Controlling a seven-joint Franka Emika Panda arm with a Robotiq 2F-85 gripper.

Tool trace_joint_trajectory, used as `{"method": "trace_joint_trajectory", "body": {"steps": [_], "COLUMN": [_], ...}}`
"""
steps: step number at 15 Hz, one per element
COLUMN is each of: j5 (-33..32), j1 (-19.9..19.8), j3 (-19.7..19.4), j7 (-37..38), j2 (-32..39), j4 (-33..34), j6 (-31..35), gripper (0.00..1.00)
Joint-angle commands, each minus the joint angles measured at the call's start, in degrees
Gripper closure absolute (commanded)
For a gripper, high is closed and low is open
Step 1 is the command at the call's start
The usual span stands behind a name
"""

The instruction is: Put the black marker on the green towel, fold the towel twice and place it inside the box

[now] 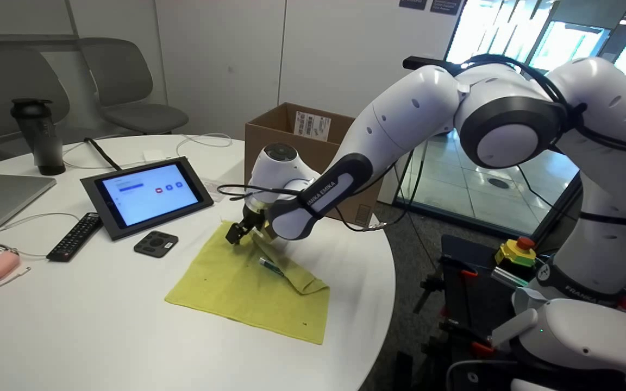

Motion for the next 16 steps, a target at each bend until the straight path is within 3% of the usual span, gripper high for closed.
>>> {"method": "trace_joint_trajectory", "body": {"steps": [1, 4, 6, 11, 14, 16], "j5": [-1.25, -1.32, -1.54, -2.59, -2.8, -2.76], "j1": [-3.48, -5.05, -5.53, -5.96, -6.21, -6.29], "j3": [3.36, 5.04, 5.66, 6.2, 7.11, 7.94], "j7": [-0.82, -1.52, -1.86, -1.82, -2.64, -3.19], "j2": [2.56, 2.68, 2.59, 2.3, 1.85, 1.42], "j4": [5.33, 6.66, 7.17, 8.16, 8.23, 8.06], "j6": [-3.4, -5.23, -6.2, -7.82, -8.29, -8.3], "gripper": [0.0, 0.0, 0.26, 0.58, 0.84, 0.89]}}
